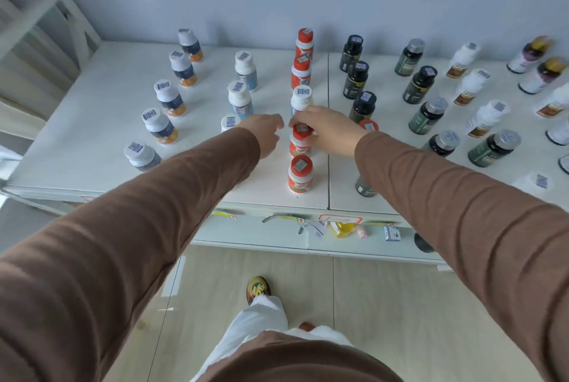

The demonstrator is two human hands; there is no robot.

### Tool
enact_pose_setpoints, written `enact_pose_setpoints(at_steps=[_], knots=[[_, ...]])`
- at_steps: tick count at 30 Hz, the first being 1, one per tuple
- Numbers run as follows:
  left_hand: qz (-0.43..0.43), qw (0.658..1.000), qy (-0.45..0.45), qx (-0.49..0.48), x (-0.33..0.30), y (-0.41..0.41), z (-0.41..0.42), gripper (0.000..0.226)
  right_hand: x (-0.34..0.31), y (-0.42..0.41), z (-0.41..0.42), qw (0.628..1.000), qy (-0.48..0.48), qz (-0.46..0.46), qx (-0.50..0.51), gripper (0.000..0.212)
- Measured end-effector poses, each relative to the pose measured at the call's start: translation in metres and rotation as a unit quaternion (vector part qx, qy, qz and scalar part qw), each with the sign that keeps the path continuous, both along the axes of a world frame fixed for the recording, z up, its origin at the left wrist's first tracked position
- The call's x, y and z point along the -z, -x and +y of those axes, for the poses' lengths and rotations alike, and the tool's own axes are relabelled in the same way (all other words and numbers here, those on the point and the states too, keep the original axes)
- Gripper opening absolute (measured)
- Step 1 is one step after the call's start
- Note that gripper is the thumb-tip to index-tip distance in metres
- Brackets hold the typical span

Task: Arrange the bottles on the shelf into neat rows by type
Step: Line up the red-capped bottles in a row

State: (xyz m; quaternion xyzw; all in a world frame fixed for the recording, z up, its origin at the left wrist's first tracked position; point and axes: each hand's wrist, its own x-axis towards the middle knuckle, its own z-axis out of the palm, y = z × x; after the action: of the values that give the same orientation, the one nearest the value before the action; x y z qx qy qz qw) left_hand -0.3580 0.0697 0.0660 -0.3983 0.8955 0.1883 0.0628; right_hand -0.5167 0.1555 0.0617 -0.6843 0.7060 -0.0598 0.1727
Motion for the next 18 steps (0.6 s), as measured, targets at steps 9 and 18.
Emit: enact_pose_setpoints(at_steps=[9, 18], knots=[[0.275, 0.822, -0.467, -0.172, -0.022, 0.007, -0.027, 0.041, -0.059, 0.013, -0.012, 0.918, 0.054, -0.325, 0.22, 0.031], [0.236, 0.71, -0.639, -0.178, -0.025, 0.007, -0.038, 0.051, -0.058, 0.007, -0.017, 0.879, 0.04, -0.353, 0.318, 0.052]])
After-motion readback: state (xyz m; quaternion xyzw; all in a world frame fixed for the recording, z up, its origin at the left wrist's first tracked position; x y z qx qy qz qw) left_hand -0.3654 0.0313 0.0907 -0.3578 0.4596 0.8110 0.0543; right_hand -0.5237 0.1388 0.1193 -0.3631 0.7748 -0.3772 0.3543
